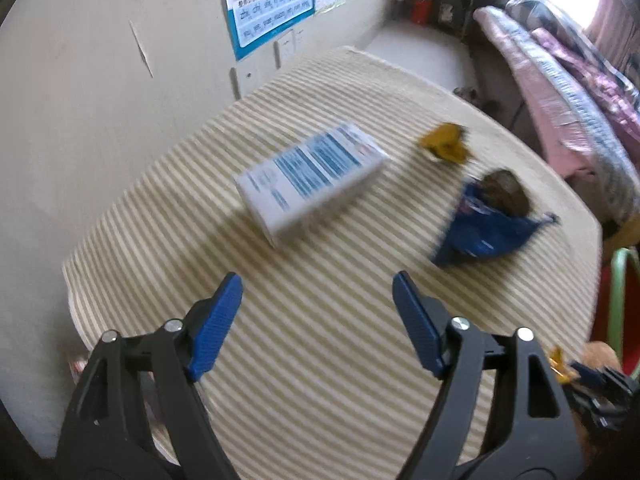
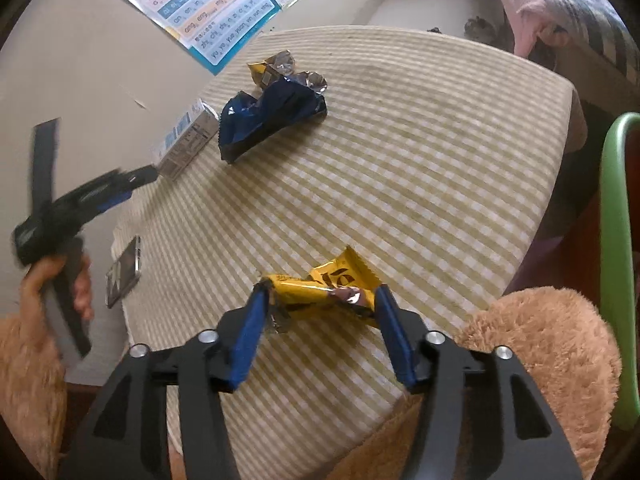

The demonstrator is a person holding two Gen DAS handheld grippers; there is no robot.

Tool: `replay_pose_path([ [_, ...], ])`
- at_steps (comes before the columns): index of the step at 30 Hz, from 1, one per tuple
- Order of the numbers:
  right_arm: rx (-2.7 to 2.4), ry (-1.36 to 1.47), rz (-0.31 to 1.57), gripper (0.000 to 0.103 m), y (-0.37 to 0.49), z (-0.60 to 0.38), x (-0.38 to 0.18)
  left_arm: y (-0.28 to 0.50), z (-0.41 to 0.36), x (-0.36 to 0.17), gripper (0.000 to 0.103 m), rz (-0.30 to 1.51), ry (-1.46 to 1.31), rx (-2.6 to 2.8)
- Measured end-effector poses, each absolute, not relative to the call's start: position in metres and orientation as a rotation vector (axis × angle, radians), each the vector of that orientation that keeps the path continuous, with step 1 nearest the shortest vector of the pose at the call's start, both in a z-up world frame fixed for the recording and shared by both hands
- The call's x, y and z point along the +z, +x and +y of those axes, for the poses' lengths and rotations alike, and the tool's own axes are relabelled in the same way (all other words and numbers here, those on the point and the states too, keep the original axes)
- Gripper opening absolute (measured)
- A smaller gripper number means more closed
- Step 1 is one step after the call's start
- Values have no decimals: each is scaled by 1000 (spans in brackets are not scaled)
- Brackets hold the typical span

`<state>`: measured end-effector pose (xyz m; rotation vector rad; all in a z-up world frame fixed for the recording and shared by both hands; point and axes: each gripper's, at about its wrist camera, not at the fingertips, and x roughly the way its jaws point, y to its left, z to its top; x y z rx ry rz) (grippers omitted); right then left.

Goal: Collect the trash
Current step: 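Grasp a yellow candy wrapper with the right tool, then grasp the white milk carton with the left tool while the right tool holds the yellow wrapper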

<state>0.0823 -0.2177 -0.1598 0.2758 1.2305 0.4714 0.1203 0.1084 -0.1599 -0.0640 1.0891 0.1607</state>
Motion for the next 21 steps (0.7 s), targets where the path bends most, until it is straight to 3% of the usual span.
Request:
replay_pose_path([
  [12,493,318,1235,55,85,-222,-162,194,129,-180,87,1139,48,130],
  [19,498,329,1237,55,85,-223,-163,207,120,-200,87,1240,73,78],
  [21,498,327,1239,55,86,-223,-164,204,115,-201,74,1238,86,84],
])
